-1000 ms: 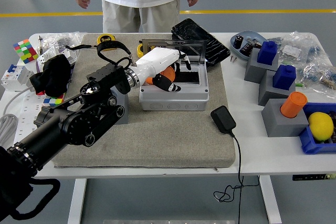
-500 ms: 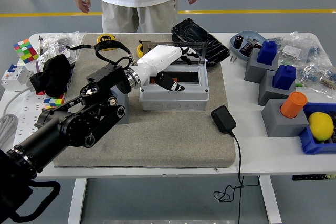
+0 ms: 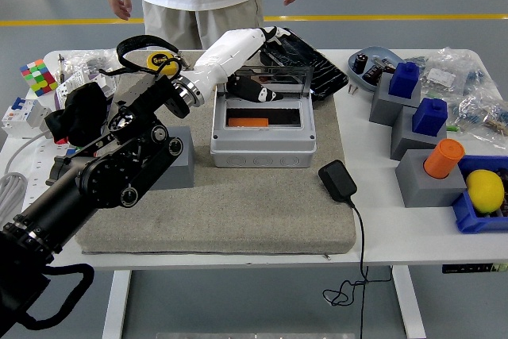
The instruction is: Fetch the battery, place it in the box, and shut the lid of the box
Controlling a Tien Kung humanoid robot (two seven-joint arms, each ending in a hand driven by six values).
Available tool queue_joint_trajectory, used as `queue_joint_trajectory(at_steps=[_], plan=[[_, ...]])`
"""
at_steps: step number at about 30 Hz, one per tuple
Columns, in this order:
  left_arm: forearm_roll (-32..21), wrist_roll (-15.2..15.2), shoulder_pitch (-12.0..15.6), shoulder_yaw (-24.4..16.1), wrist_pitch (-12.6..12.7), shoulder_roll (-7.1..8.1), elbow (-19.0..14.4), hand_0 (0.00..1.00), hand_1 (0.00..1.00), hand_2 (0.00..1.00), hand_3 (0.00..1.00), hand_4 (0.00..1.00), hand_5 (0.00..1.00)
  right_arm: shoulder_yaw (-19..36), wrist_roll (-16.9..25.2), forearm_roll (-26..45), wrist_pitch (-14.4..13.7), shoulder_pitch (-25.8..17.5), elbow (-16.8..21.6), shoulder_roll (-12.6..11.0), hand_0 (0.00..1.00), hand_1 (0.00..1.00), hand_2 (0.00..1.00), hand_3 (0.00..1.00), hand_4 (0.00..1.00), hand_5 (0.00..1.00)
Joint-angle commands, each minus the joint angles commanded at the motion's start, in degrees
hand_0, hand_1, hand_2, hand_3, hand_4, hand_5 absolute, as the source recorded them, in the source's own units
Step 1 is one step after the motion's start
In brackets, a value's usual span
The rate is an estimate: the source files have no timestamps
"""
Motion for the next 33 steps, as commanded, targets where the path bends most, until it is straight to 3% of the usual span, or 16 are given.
queue_joint_trajectory(at_steps=[6, 11, 13, 14, 19, 20, 25, 26, 33], plan=[[2.7, 4.6, -0.2, -0.2, -2.1, 0.00, 1.9, 0.692, 0.733, 0.745, 0.793, 0.998, 0.147, 0.0, 0.0, 0.0, 0.0, -0.1, 0.0, 0.1, 0.741, 0.705, 0.708, 0.705, 0.998, 0.544], [2.0, 7.8, 0.0, 1.2, -4.2, 0.00, 1.0, 0.694, 0.731, 0.748, 0.798, 0.998, 0.136, 0.0, 0.0, 0.1, 0.0, -0.1, 0.0, 0.0, 0.740, 0.705, 0.708, 0.705, 0.998, 0.544], [1.3, 9.2, 0.3, 1.6, -5.2, 0.00, -0.3, 0.694, 0.731, 0.748, 0.798, 0.998, 0.136, -0.1, 0.1, 0.2, 0.0, -0.1, 0.0, -0.1, 0.740, 0.705, 0.708, 0.705, 0.998, 0.544], [1.3, 9.7, 0.5, 1.7, -5.4, 0.00, -0.9, 0.594, 0.652, 0.712, 0.789, 0.998, 0.144, -0.1, 0.1, 0.3, 0.0, -0.1, 0.0, -0.1, 0.740, 0.705, 0.708, 0.705, 0.998, 0.545], [0.4, 12.4, 1.8, 2.2, -6.9, 0.00, -4.6, 0.594, 0.652, 0.712, 0.789, 0.998, 0.144, 0.1, 0.0, 0.2, 0.0, -0.2, 0.0, 0.1, 0.740, 0.705, 0.708, 0.705, 0.998, 0.545], [0.4, 13.1, 1.9, 2.4, -7.3, 0.00, -5.2, 0.514, 0.615, 0.685, 0.787, 0.998, 0.151, 0.0, 0.0, 0.2, 0.0, -0.3, 0.0, 0.1, 0.740, 0.705, 0.708, 0.704, 0.998, 0.544], [-0.2, 17.0, 2.9, 3.1, -9.8, 0.00, -8.7, 0.514, 0.615, 0.685, 0.787, 0.998, 0.151, -0.1, 0.1, 0.3, 0.0, -0.3, 0.0, 0.1, 0.740, 0.705, 0.708, 0.704, 0.998, 0.544], [-0.5, 17.5, 3.1, 3.3, -10.1, 0.00, -9.4, 0.461, 0.578, 0.679, 0.787, 0.998, 0.166, -0.1, 0.1, 0.3, 0.0, -0.4, 0.0, 0.1, 0.740, 0.705, 0.708, 0.703, 0.998, 0.545], [-1.7, 24.1, 4.8, 5.0, -14.9, 0.00, -14.3, 0.431, 0.553, 0.671, 0.789, 0.998, 0.175, -0.1, 0.0, 0.1, 0.0, -0.5, 0.0, 0.1, 0.740, 0.705, 0.708, 0.703, 0.998, 0.545]])
